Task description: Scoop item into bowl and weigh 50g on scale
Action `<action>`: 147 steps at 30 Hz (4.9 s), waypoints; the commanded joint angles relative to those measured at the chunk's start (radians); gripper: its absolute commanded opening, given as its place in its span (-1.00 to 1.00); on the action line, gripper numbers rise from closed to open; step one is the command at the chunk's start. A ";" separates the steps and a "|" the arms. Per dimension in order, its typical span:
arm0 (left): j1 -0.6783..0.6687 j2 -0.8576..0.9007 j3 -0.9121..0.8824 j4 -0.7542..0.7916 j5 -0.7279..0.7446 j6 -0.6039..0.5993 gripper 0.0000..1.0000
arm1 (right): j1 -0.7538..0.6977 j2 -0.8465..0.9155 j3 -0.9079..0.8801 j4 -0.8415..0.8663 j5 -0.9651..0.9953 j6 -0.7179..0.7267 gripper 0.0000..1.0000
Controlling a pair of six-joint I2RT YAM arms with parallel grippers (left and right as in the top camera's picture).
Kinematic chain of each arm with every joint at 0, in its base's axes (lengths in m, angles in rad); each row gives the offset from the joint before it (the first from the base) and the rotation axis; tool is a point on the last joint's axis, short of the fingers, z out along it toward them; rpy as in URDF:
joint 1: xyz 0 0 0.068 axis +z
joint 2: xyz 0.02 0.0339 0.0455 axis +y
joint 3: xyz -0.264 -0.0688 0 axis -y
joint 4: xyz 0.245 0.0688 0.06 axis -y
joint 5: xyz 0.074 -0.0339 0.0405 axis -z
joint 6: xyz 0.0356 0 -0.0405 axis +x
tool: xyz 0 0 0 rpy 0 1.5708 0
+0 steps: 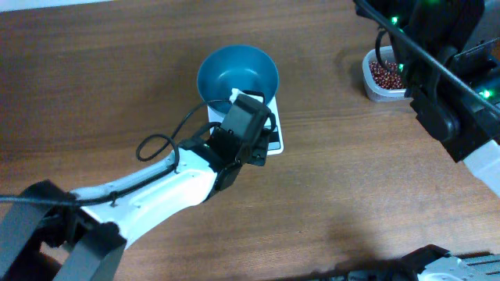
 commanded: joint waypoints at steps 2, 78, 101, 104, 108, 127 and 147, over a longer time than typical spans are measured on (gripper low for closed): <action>-0.002 0.055 -0.018 0.024 -0.015 -0.014 -1.00 | -0.003 -0.019 0.015 0.008 -0.009 -0.011 -0.92; 0.329 -0.430 0.280 -1.011 0.385 0.912 0.97 | -0.002 0.018 0.015 -0.073 -0.009 -0.014 -0.92; 0.329 -0.430 0.280 -0.959 0.344 0.799 0.97 | -0.002 -0.396 0.015 -0.711 -0.288 -0.007 -0.92; 0.329 -0.452 0.312 -1.003 0.344 0.802 0.97 | -0.002 -0.394 0.015 -0.729 -0.288 -0.011 -0.92; 0.329 -0.502 0.378 -1.060 0.344 0.834 0.97 | -0.002 -0.394 0.015 -0.728 -0.261 -0.014 -0.92; 0.378 -0.515 0.380 -1.059 0.343 0.764 0.98 | -0.002 -0.385 0.015 -0.779 -0.251 -0.172 -0.92; 0.401 -0.515 0.380 -1.049 0.394 0.765 0.97 | -0.032 -0.187 0.158 -0.940 -0.251 -0.250 -0.92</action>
